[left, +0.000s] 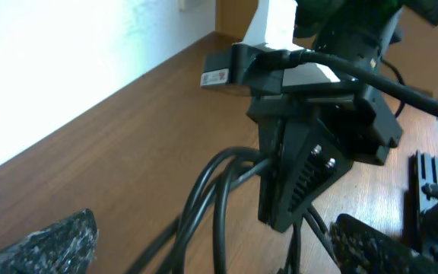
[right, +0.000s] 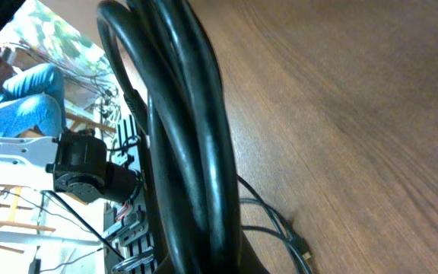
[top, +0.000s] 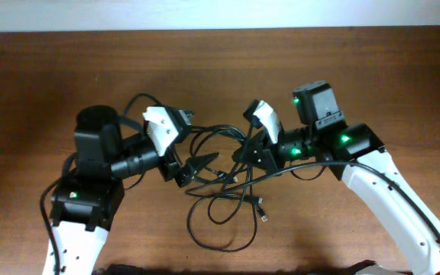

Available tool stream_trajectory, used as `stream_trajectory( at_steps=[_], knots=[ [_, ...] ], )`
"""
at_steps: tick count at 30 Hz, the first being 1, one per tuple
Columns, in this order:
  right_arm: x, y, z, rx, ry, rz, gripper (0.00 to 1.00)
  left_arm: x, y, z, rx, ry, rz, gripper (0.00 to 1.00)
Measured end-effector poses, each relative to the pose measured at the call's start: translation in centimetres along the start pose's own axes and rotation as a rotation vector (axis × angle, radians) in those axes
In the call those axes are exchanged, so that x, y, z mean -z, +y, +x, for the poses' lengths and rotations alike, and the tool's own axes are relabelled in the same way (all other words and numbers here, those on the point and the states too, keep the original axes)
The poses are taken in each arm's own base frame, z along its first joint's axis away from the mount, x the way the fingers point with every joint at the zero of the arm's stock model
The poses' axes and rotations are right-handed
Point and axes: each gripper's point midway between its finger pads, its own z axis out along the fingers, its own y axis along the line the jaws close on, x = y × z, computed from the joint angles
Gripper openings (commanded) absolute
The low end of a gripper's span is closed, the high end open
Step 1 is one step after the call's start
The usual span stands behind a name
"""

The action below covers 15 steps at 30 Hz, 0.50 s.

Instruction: Untangle cables

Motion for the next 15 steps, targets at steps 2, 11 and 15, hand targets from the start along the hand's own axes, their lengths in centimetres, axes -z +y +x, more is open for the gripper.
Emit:
stream_trajectory(
  at_steps=[2,11,15],
  knots=[
    [-0.8,0.6,0.5,-0.006,0.032,0.000,0.04,-1.0,0.2,0.7,-0.011,0.034,-0.010,0.99],
    [-2.5,2.2,1.8,0.022,0.102,-0.001,0.04,-1.8,0.9,2.4,0.014,0.103,-0.036,0.91],
    [-2.5,2.2,1.9,0.086,0.106,-0.004,0.04,-1.5,0.0,4.5,0.088,0.182,-0.012,0.70]
  ],
)
